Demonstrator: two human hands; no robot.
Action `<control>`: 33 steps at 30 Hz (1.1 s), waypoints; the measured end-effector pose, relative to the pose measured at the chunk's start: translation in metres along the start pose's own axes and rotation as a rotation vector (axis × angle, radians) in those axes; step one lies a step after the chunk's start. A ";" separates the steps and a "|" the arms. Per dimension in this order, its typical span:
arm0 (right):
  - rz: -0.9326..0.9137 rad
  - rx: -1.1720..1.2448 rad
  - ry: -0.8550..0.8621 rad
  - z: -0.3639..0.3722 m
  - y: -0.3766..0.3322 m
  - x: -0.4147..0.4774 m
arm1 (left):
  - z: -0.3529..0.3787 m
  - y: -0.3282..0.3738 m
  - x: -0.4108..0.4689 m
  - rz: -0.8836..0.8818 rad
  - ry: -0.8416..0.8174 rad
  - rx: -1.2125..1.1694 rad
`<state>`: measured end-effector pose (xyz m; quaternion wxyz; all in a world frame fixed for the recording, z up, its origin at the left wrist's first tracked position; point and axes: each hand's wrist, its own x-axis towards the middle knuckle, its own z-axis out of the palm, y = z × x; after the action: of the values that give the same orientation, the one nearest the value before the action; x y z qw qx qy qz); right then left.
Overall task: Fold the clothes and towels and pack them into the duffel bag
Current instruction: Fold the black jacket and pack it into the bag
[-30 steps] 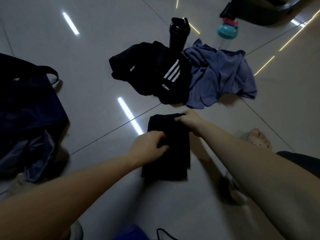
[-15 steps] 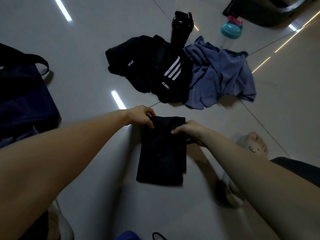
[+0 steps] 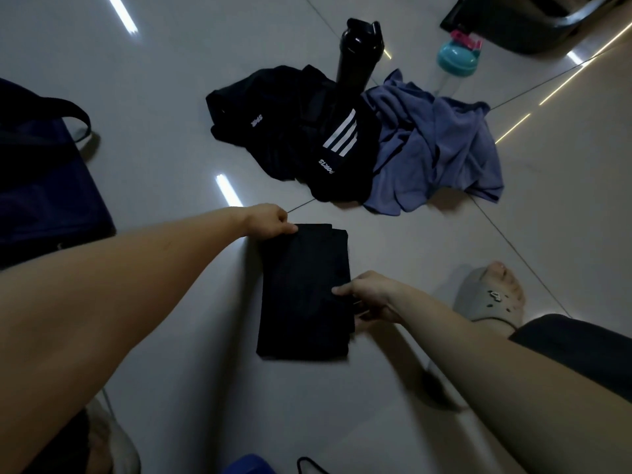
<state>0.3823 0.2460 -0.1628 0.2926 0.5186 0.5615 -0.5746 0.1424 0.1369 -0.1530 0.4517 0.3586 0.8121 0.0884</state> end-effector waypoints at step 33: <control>-0.856 -1.007 0.657 0.032 -0.012 -0.001 | 0.118 -0.045 -0.037 0.180 0.456 0.504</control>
<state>0.3636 0.2178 -0.1628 0.0621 0.2021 0.9692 -0.1263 0.2261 0.0586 -0.2177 0.1466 0.5001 0.8535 0.0025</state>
